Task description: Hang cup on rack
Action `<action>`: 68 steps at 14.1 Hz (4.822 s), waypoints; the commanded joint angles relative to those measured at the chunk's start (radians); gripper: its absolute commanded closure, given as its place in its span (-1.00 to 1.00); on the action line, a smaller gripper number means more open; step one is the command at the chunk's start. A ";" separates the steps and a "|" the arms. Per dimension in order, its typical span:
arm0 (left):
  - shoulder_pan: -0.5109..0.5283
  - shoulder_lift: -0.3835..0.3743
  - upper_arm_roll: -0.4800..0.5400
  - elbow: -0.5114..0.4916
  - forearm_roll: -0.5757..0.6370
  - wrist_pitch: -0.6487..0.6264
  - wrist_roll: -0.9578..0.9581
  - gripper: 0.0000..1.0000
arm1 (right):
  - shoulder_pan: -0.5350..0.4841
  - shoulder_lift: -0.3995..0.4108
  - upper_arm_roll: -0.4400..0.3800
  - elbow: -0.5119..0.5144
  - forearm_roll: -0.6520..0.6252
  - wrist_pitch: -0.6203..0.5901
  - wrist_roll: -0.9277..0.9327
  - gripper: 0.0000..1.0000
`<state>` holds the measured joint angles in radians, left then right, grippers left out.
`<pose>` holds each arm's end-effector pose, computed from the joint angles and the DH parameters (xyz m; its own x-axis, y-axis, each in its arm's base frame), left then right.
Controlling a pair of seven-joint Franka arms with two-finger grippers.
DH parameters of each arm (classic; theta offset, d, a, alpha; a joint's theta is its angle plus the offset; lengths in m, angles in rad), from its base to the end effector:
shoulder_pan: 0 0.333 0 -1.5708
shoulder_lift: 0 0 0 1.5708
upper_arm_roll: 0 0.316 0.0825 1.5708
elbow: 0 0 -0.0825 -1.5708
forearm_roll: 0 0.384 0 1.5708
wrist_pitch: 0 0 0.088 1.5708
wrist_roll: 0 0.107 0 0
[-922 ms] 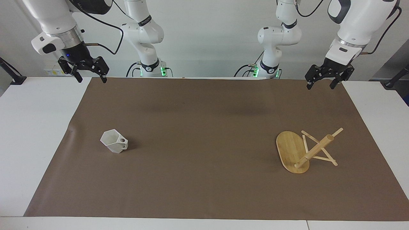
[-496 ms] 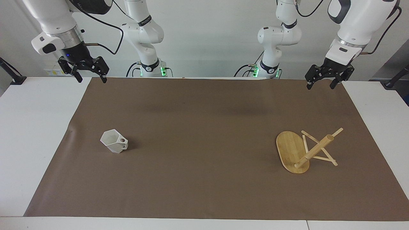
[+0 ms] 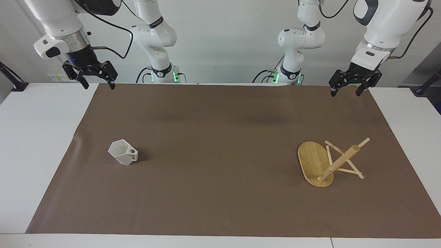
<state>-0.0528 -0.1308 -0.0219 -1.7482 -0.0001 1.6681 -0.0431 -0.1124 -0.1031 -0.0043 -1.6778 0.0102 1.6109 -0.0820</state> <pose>0.5198 -0.0396 0.6192 0.9982 -0.0314 0.0507 -0.0315 -0.9995 -0.0006 0.5222 -0.0603 0.6331 0.9987 -0.0350 0.0369 -0.0348 -0.9994 -0.0076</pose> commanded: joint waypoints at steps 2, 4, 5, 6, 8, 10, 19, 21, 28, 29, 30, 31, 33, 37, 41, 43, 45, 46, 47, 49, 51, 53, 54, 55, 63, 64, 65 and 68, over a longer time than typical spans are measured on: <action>0.011 -0.027 -0.004 -0.028 -0.012 0.007 0.008 -1.00 | -0.004 -0.017 0.004 -0.020 -0.016 0.015 -0.013 -1.00; 0.011 -0.026 -0.004 -0.028 -0.012 0.007 0.008 -1.00 | -0.004 -0.017 0.004 -0.020 -0.016 0.015 -0.012 -1.00; 0.011 -0.026 -0.004 -0.028 -0.012 0.007 0.008 -1.00 | -0.006 -0.017 0.004 -0.020 -0.016 0.015 -0.012 -1.00; 0.011 -0.026 -0.004 -0.028 -0.012 0.007 0.008 -1.00 | -0.004 -0.017 0.004 -0.020 -0.016 0.015 -0.012 -1.00; 0.011 -0.026 -0.004 -0.028 -0.012 0.007 0.008 -1.00 | -0.004 -0.017 0.004 -0.020 -0.016 0.015 -0.012 -1.00; 0.011 -0.026 -0.004 -0.028 -0.012 0.007 0.008 -1.00 | -0.004 -0.017 0.004 -0.020 -0.016 0.015 -0.012 -1.00; 0.011 -0.026 -0.004 -0.028 -0.014 0.007 0.008 -1.00 | -0.004 -0.033 0.004 -0.057 -0.016 0.026 -0.016 -1.00; 0.011 -0.026 -0.004 -0.028 -0.012 0.007 0.008 -1.00 | -0.004 -0.047 0.004 -0.106 -0.016 0.093 -0.021 -1.00; 0.011 -0.026 -0.004 -0.028 -0.012 0.007 0.008 -1.00 | -0.004 -0.044 0.003 -0.224 -0.015 0.268 -0.016 -1.00; 0.011 -0.026 -0.004 -0.028 -0.012 0.007 0.008 -1.00 | -0.004 -0.041 0.003 -0.239 -0.015 0.297 -0.015 -1.00; 0.011 -0.026 -0.004 -0.028 -0.012 0.007 0.008 -1.00 | -0.004 -0.037 0.003 -0.253 -0.015 0.323 -0.015 -1.00; 0.011 -0.026 -0.004 -0.028 -0.012 0.007 0.008 -1.00 | -0.004 -0.030 0.003 -0.267 -0.015 0.351 -0.019 -1.00; 0.011 -0.026 -0.004 -0.028 -0.012 0.007 0.008 -1.00 | -0.004 -0.009 0.001 -0.284 -0.015 0.392 -0.022 -1.00; 0.011 -0.027 -0.004 -0.028 -0.012 0.007 0.008 -1.00 | -0.006 0.055 -0.005 -0.292 -0.016 0.471 -0.022 -1.00; 0.011 -0.026 -0.004 -0.028 -0.012 0.007 0.008 -1.00 | -0.007 0.123 -0.023 -0.306 -0.016 0.578 -0.045 -1.00; 0.011 -0.026 -0.004 -0.028 -0.012 0.007 0.008 -1.00 | -0.007 0.144 -0.023 -0.309 -0.016 0.603 -0.041 -1.00; 0.011 -0.026 -0.004 -0.028 -0.012 0.007 0.008 -1.00 | -0.007 0.172 -0.023 -0.318 -0.016 0.647 -0.047 -1.00; 0.011 -0.026 -0.004 -0.028 -0.012 0.007 0.008 -1.00 | -0.007 0.180 -0.025 -0.329 -0.016 0.670 -0.048 -1.00; 0.011 -0.026 -0.004 -0.028 -0.012 0.007 0.008 -1.00 | -0.007 0.186 -0.025 -0.339 -0.016 0.685 -0.048 -1.00; 0.011 -0.026 -0.004 -0.028 -0.012 0.007 0.008 -1.00 | -0.009 0.206 -0.026 -0.352 -0.016 0.722 -0.045 -1.00; 0.011 -0.026 -0.004 -0.028 -0.012 0.007 0.008 -1.00 | -0.012 0.232 -0.034 -0.353 -0.016 0.751 -0.047 -1.00; 0.011 -0.026 -0.004 -0.028 -0.012 0.007 0.008 -1.00 | -0.012 0.255 -0.046 -0.355 -0.016 0.785 -0.048 -1.00; 0.011 -0.026 -0.004 -0.028 -0.012 0.007 0.008 -1.00 | -0.013 0.264 -0.048 -0.355 -0.016 0.788 -0.048 -1.00; 0.011 -0.026 -0.004 -0.028 -0.012 0.007 0.008 -1.00 | -0.013 0.270 -0.048 -0.355 -0.016 0.790 -0.048 -1.00; 0.011 -0.026 -0.004 -0.028 -0.012 0.007 0.008 -1.00 | -0.013 0.286 -0.051 -0.367 -0.015 0.834 0.008 -1.00; 0.011 -0.027 -0.004 -0.028 -0.012 0.007 0.008 -1.00 | -0.013 0.296 -0.051 -0.367 -0.015 0.839 0.016 -1.00; 0.011 -0.026 -0.004 -0.028 -0.014 0.007 0.008 -1.00 | -0.013 0.302 -0.052 -0.368 -0.015 0.840 0.019 -1.00; 0.011 -0.026 -0.004 -0.028 -0.012 0.007 0.008 -1.00 | -0.013 0.302 -0.054 -0.372 -0.015 0.840 0.019 -1.00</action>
<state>-0.0526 -0.1308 -0.0219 -1.7483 -0.0001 1.6681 -0.0431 -0.1216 0.1994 -0.0582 -2.0333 0.0102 2.4214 -0.0870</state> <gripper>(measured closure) 0.000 0.000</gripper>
